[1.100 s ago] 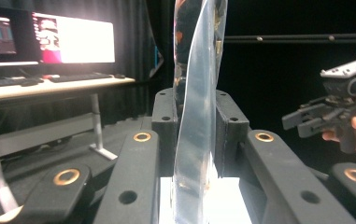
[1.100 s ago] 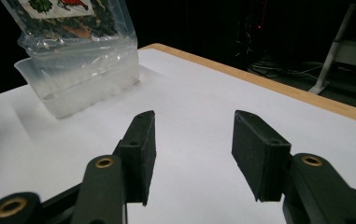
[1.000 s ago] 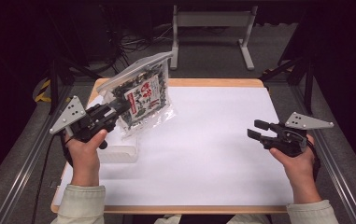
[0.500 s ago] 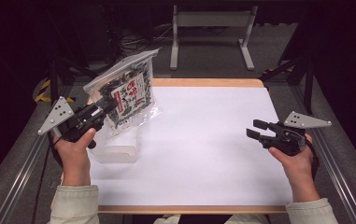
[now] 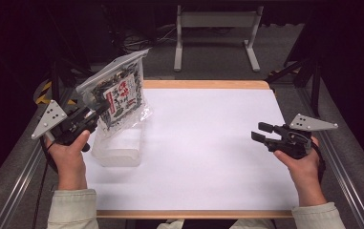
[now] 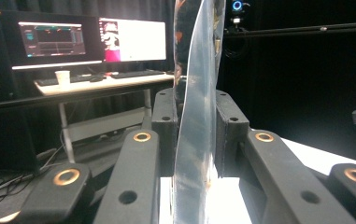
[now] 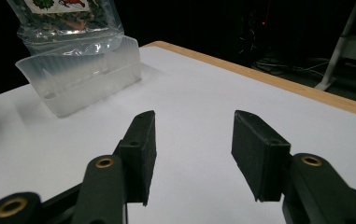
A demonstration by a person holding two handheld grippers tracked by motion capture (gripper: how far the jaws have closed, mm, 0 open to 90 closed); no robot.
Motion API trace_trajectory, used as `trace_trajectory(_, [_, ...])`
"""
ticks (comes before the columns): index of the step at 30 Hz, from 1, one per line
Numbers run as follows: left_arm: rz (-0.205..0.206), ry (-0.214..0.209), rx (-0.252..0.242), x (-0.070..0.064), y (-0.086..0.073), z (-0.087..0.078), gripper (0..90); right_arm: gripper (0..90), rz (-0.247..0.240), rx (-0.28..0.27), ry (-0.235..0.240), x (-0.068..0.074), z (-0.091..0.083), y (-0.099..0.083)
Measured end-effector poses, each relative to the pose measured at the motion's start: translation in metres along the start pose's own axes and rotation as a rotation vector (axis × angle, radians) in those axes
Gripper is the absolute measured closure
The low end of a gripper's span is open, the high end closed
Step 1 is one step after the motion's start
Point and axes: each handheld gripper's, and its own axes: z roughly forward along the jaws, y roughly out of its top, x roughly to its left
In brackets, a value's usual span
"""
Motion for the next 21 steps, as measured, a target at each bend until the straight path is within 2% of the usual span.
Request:
trace_trajectory(5, [-0.013,0.011,-0.001,0.006,-0.005,-0.002,74.5,50.7,0.001,-0.002,0.002,0.0,0.001,0.0])
trace_trajectory(8, [-0.037,0.009,-0.003,0.01,-0.012,0.0,74.5,50.7,-0.001,0.001,0.002,0.0,0.001,0.0])
trace_trajectory(13, [-0.038,0.017,0.007,0.017,-0.021,0.0,74.5,50.7,-0.001,0.0,0.004,0.001,0.001,0.0])
trace_trajectory(18, [-0.075,0.015,-0.004,0.025,-0.033,0.0,74.5,50.7,-0.001,-0.001,0.006,0.0,0.002,0.0])
trace_trajectory(21, [-0.085,0.025,0.014,0.03,-0.039,-0.002,74.5,50.6,-0.002,-0.001,0.009,0.001,0.002,0.0])
